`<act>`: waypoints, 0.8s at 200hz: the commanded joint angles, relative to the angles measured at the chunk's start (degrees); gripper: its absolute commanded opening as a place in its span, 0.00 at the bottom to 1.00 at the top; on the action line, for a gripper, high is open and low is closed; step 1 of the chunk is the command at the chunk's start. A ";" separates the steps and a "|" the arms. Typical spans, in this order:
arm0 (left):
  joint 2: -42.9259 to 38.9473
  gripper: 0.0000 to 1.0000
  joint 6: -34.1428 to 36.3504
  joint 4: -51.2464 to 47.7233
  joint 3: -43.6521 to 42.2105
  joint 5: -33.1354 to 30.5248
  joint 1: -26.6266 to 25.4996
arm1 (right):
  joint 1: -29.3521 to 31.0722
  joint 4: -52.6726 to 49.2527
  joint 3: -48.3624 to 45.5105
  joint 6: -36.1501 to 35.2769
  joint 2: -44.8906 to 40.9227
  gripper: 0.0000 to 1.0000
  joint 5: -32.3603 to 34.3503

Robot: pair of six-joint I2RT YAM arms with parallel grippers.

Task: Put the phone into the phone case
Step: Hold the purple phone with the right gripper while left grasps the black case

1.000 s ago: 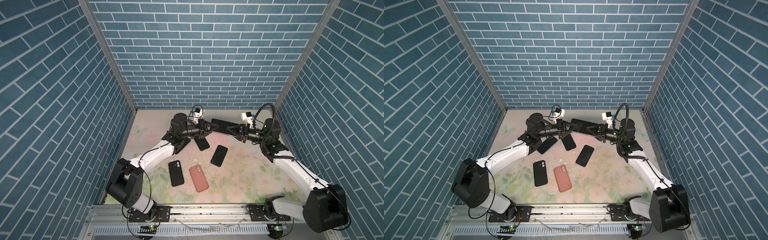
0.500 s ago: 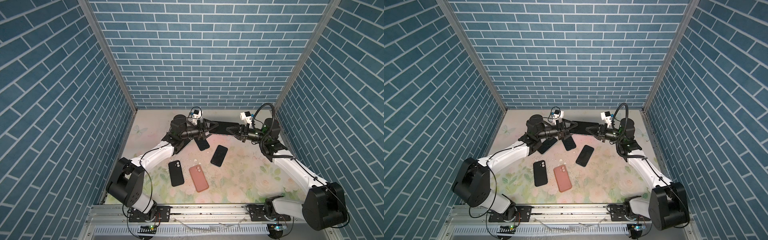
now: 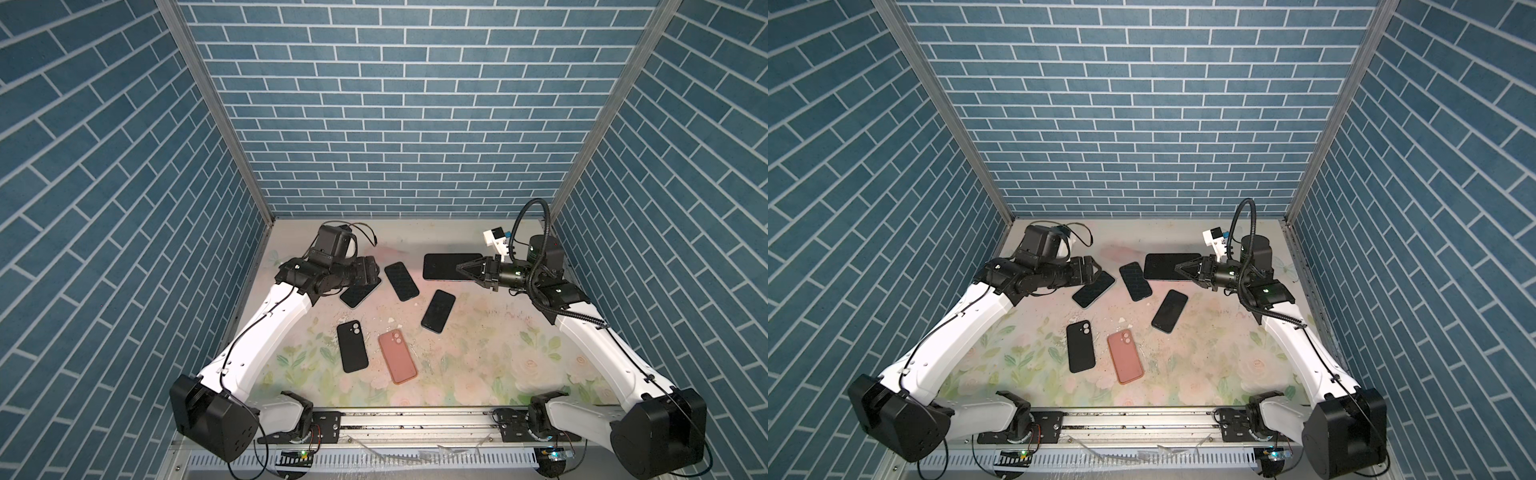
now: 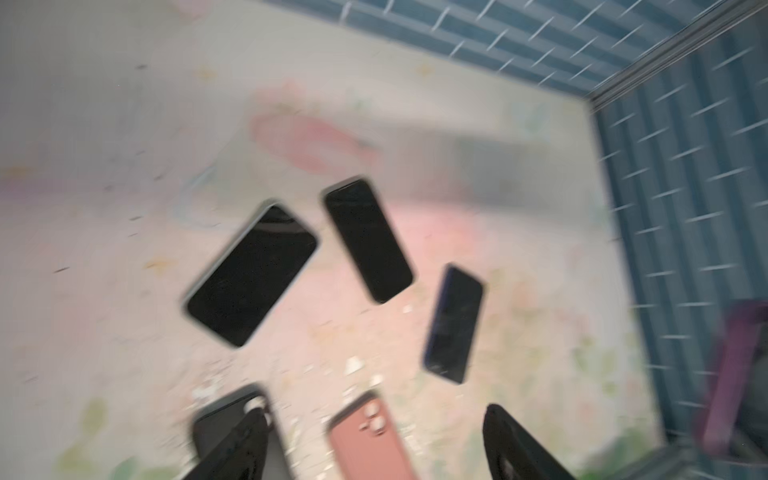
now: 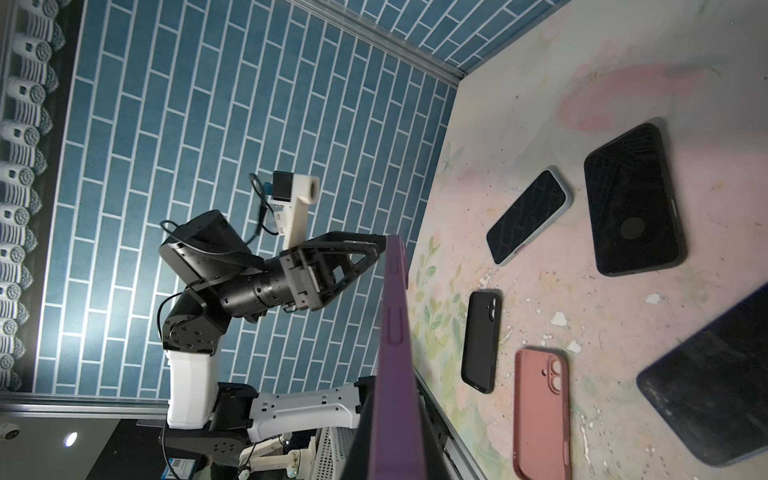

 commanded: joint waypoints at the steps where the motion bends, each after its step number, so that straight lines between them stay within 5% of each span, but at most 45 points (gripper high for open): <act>1: 1.45 0.78 15.38 -13.19 -3.73 -12.61 0.18 | -0.10 -2.46 -1.82 -4.86 -2.69 0.00 0.08; 27: 2.85 0.76 24.52 -9.93 -8.31 -13.78 0.23 | -0.10 -1.16 -4.14 -4.24 -4.07 0.00 0.08; 42: 2.91 0.76 33.78 -7.23 -11.05 -6.68 0.14 | -0.10 -0.72 -4.99 -4.24 -4.76 0.00 -0.01; 82: 2.85 0.83 42.24 -0.23 -14.90 0.23 1.69 | -0.10 -1.06 -5.34 -4.89 -5.80 0.00 -1.37; 116: 7.35 0.78 43.67 2.40 -15.13 4.26 6.97 | -0.12 -3.62 -4.48 -6.86 -6.73 0.00 -2.16; 160: 13.90 0.66 46.87 0.51 -12.86 4.99 7.74 | -0.34 -5.50 -3.41 -8.43 -6.98 0.00 -3.78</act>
